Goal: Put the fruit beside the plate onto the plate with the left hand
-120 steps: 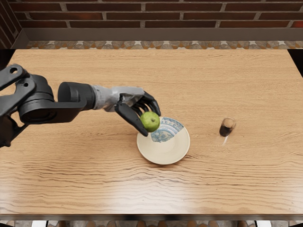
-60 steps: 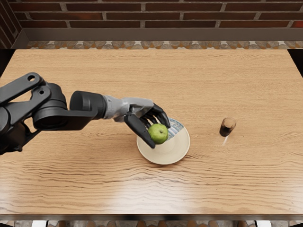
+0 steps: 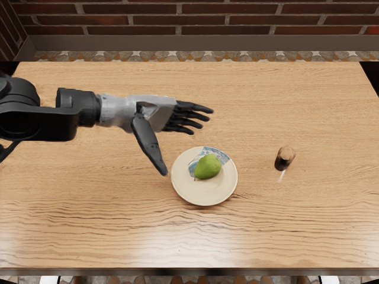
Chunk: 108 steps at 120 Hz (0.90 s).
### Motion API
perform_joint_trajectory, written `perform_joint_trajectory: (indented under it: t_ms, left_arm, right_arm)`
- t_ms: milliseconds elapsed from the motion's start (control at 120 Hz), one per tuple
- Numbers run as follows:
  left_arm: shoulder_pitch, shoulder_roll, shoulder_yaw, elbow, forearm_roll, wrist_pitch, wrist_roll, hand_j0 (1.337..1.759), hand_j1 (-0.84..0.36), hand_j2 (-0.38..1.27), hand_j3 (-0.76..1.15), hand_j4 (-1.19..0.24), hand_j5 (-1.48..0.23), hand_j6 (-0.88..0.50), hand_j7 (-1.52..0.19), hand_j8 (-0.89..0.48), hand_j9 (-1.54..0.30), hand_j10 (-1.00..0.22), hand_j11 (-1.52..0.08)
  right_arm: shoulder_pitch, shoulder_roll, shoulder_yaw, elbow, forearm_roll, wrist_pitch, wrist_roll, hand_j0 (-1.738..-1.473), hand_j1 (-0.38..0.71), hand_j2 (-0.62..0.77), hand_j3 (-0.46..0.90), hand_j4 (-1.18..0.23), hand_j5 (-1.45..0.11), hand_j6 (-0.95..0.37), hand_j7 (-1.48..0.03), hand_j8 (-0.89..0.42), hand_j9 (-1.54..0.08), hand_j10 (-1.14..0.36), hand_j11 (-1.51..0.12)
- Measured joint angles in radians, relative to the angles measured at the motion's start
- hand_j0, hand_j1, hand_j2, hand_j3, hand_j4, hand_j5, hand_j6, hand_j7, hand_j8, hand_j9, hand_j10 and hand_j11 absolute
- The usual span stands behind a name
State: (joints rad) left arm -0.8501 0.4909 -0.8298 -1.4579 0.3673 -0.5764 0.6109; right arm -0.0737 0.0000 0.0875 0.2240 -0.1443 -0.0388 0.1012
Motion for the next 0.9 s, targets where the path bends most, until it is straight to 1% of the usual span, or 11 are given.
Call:
perform_joint_trajectory:
  t_ms: [50,158,208,225,250,283,333,433,508,725,900]
  left_arm:
    - [0.002,0.004,-0.015,0.034,-0.081,-0.013,0.0,1.658,0.3,0.02,0.0,-0.04,-0.06,-0.03,-0.06,-0.03,-0.06,-0.04,-0.06]
    - [0.017,0.065,-0.031,0.095,-0.26,-0.027,0.0,1.658,0.32,0.01,0.0,-0.03,-0.04,-0.02,-0.04,-0.02,-0.04,-0.03,-0.04]
    - [0.021,0.11,-0.034,0.11,-0.318,-0.03,0.0,1.658,0.33,0.01,0.0,-0.02,-0.03,-0.02,-0.03,-0.02,-0.03,-0.02,-0.03]
    - [0.033,0.121,-0.034,0.115,-0.335,-0.031,0.0,1.658,0.33,0.01,0.0,-0.02,-0.03,-0.02,-0.03,-0.02,-0.03,-0.02,-0.03]
    - [0.048,0.127,-0.036,0.126,-0.356,-0.032,0.0,1.658,0.33,0.01,0.0,-0.02,-0.03,-0.02,-0.03,-0.02,-0.03,-0.02,-0.03]
    - [0.052,0.132,-0.037,0.145,-0.38,-0.032,0.0,1.658,0.33,0.01,0.0,-0.02,-0.02,-0.01,-0.02,-0.01,-0.02,-0.02,-0.02]
    - [0.052,0.148,-0.038,0.174,-0.411,-0.033,0.0,1.658,0.33,0.0,0.0,-0.01,-0.02,-0.01,-0.02,-0.01,-0.02,-0.01,-0.02]
    - [0.055,0.224,-0.038,0.209,-0.455,-0.034,0.0,1.658,0.34,0.0,0.0,-0.01,-0.01,-0.01,-0.01,-0.01,-0.01,-0.01,-0.01]
    - [0.08,0.259,-0.038,0.22,-0.486,-0.035,0.0,1.658,0.34,0.0,0.0,-0.01,-0.01,-0.01,-0.01,-0.01,-0.01,-0.01,-0.01]
    - [0.123,0.352,-0.037,0.236,-0.537,-0.035,0.0,1.658,0.34,0.0,0.0,0.0,-0.01,0.0,-0.01,0.0,-0.01,0.0,-0.01]
    - [0.126,0.394,-0.037,0.27,-0.574,-0.035,0.0,1.658,0.34,0.0,0.0,0.0,-0.01,0.0,-0.01,0.0,-0.01,0.0,-0.01]
  right_arm:
    - [0.0,0.0,0.0,0.0,0.0,0.0,0.0,-1.658,-0.33,0.0,0.0,-0.02,-0.02,-0.02,-0.02,-0.02,-0.02,-0.01,-0.02]
    - [0.0,0.0,0.0,0.0,0.0,0.0,0.0,-1.658,-0.33,0.0,0.0,-0.02,-0.02,-0.02,-0.02,-0.02,-0.02,-0.02,-0.02]
    - [0.0,0.0,0.0,0.0,0.0,0.0,0.0,-1.658,-0.33,0.0,0.0,-0.02,-0.02,-0.02,-0.02,-0.02,-0.02,-0.01,-0.02]
    - [0.0,0.0,0.0,0.0,0.0,0.0,0.0,-1.658,-0.33,0.0,0.0,-0.02,-0.02,-0.02,-0.02,-0.02,-0.02,-0.02,-0.02]
    - [0.0,0.0,0.0,0.0,0.0,0.0,0.0,-1.658,-0.33,0.0,0.0,-0.02,-0.02,-0.02,-0.02,-0.02,-0.02,-0.01,-0.02]
    - [-0.001,0.0,0.0,0.0,-0.001,-0.001,0.0,-1.658,-0.33,0.0,0.0,-0.02,-0.02,-0.02,-0.02,-0.02,-0.02,-0.01,-0.02]
    - [-0.001,0.0,0.0,-0.001,0.0,-0.001,0.0,-1.658,-0.33,0.0,0.0,-0.02,-0.02,-0.02,-0.02,-0.02,-0.02,-0.01,-0.02]
    - [-0.001,0.0,0.0,-0.001,0.0,-0.001,0.0,-1.658,-0.33,0.0,0.0,-0.02,-0.02,-0.02,-0.02,-0.02,-0.02,-0.01,-0.02]
    - [0.0,0.0,0.0,-0.001,-0.001,-0.001,0.0,-1.658,-0.33,0.0,0.0,-0.02,-0.02,-0.02,-0.02,-0.02,-0.02,-0.01,-0.02]
    - [0.0,0.0,0.0,-0.001,0.0,-0.001,0.0,-1.658,-0.33,0.0,0.0,-0.02,-0.02,-0.02,-0.02,-0.02,-0.02,-0.01,-0.02]
    - [0.0,0.0,0.0,-0.001,0.0,-0.001,0.0,-1.658,-0.33,0.0,0.0,-0.02,-0.02,-0.02,-0.02,-0.02,-0.02,-0.01,-0.02]
